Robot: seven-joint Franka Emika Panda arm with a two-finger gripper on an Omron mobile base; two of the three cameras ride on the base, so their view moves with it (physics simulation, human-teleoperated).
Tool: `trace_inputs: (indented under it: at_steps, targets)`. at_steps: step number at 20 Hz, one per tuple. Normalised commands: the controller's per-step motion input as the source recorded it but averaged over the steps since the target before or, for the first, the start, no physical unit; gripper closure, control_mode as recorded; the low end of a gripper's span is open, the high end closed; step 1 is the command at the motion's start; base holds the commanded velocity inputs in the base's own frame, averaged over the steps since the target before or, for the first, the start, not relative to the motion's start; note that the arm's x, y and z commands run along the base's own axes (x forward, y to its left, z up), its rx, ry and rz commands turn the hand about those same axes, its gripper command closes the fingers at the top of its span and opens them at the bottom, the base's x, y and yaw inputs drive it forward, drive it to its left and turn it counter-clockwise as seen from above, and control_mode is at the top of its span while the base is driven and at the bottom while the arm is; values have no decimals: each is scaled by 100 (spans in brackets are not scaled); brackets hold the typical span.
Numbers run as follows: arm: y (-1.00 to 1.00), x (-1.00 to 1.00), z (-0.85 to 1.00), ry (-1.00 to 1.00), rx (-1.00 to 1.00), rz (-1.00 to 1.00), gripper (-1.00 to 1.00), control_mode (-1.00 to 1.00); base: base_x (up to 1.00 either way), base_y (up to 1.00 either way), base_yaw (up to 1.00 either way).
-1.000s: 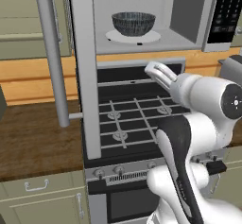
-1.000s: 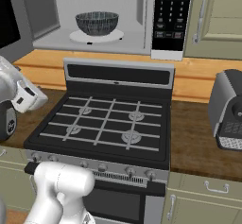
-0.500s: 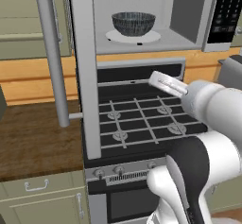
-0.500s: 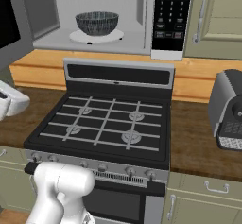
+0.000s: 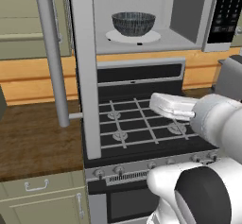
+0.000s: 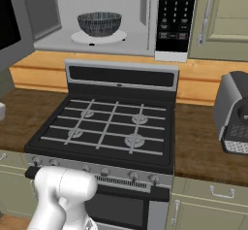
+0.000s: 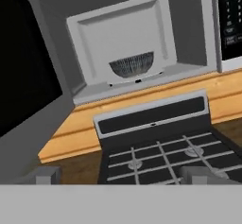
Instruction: Open the microwave, place the bowl with waffle inside the microwave, then close the microwave door and turn it on.
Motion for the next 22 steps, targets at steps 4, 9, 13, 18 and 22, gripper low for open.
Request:
trace_inputs:
  at_steps: [4, 9, 13, 18, 22]
  targets:
    - [16, -60, -11, -14, -17, 6, -100, -100, 0, 0, 0]
    - [43, -42, 0, -10, -15, 0, -100, -100, 0, 0, 0]
    - [35, -4, -19, -4, -15, 1, -100, -100, 0, 0, 0]
    - [33, -1, -39, -9, -16, 3, -100, -100, 0, 0, 0]
    - [45, 1, -34, -13, -11, 4, -100, -100, 0, 0, 0]
